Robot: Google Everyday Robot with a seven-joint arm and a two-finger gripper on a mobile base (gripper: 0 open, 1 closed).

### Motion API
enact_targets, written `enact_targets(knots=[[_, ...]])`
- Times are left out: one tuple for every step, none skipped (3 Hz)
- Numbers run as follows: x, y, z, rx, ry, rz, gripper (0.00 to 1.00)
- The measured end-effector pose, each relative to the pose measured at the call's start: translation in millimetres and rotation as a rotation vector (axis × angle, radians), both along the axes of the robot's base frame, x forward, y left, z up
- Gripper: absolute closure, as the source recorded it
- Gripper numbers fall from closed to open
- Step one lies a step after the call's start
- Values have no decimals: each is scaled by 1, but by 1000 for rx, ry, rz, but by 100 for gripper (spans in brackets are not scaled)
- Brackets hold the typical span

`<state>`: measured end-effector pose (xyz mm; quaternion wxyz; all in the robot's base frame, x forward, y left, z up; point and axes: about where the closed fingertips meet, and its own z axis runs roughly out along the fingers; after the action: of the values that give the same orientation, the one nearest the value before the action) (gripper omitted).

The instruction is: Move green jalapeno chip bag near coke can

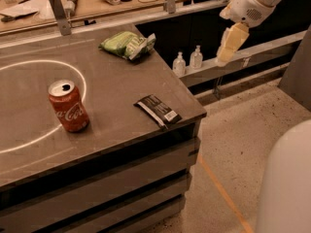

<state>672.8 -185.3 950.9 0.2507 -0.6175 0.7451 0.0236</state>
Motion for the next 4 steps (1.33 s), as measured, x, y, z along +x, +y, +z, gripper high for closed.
enact_targets(knots=[[38, 45, 14, 105, -84, 58, 0], [76, 95, 27, 220, -153, 102, 0], [110, 125, 28, 319, -199, 93, 0], [141, 147, 13, 419, -197, 51, 0]])
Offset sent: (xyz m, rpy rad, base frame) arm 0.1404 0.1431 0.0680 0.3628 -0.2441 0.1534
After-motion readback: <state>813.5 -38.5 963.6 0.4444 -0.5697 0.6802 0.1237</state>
